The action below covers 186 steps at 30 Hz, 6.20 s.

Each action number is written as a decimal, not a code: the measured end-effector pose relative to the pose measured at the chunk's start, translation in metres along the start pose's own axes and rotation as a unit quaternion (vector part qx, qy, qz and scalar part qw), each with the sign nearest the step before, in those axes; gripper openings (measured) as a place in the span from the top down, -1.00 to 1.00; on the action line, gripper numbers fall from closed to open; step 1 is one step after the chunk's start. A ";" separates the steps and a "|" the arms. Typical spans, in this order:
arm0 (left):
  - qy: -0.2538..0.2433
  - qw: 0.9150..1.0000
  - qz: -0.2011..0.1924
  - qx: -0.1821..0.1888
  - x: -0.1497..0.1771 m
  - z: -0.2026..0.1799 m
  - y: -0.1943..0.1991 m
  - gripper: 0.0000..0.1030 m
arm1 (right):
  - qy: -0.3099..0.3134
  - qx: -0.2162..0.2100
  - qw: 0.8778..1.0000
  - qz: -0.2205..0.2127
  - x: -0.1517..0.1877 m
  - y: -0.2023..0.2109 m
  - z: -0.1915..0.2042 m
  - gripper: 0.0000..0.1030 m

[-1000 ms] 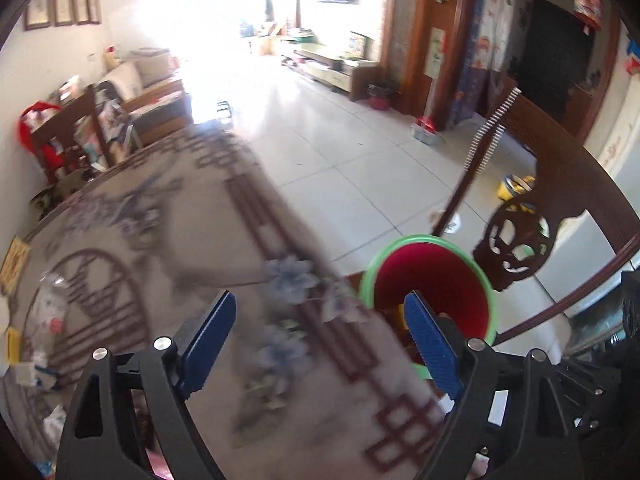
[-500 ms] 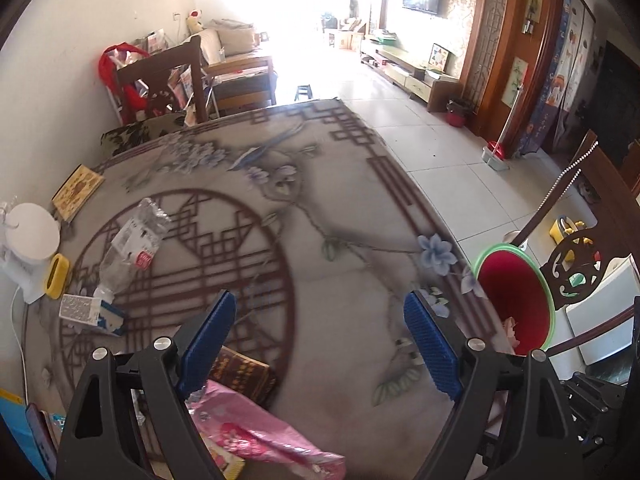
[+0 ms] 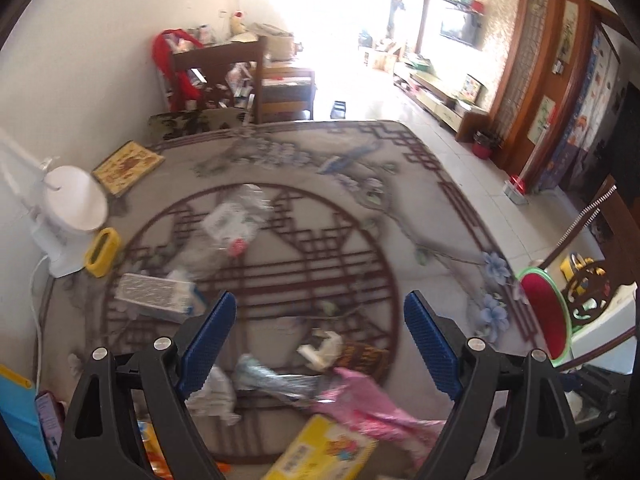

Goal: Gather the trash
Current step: 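Move both tools back over the trash on the table, then grasp the brown snack box with the right tool while the left tool grasps the white milk carton, then carry the brown box and white carton over to the red bin, then open the right tool to drop the brown box in while the left tool holds the carton, then open the left tool over the red bin to drop the white milk carton, then move both tools back over the trash on the table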

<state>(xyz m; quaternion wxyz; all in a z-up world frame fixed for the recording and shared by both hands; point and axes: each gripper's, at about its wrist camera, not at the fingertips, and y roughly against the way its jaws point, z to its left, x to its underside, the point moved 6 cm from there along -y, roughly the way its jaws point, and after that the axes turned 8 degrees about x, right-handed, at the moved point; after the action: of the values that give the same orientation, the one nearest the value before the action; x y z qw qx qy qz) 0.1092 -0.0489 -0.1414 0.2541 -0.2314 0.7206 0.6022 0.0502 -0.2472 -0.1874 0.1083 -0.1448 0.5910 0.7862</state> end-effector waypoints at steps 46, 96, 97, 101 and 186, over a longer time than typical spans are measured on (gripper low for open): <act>0.340 0.936 0.079 -0.037 0.034 0.219 -0.119 0.08 | 0.103 0.084 0.989 0.070 -0.042 -0.122 0.112 0.50; 0.083 0.995 0.016 0.045 0.011 -0.020 -0.022 0.30 | -0.051 0.052 0.995 -0.064 -0.034 0.003 -0.045 0.50; 0.078 0.996 0.018 0.047 0.011 -0.033 -0.024 0.30 | -0.053 0.053 0.995 -0.064 -0.033 0.006 -0.055 0.50; 0.061 0.996 0.019 0.060 0.009 -0.083 -0.029 0.30 | -0.065 0.055 0.994 -0.063 -0.026 0.015 -0.095 0.50; 0.019 0.998 -0.063 0.024 -0.010 -0.010 0.039 -0.77 | 0.001 0.133 0.969 -0.208 -0.064 0.114 -0.029 -0.80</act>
<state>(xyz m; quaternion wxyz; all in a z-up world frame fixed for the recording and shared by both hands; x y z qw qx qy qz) 0.0915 -0.0525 -0.1044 0.2831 -0.2819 0.7233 0.5633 0.0742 -0.3071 -0.0701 0.2872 -0.2494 0.6469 0.6609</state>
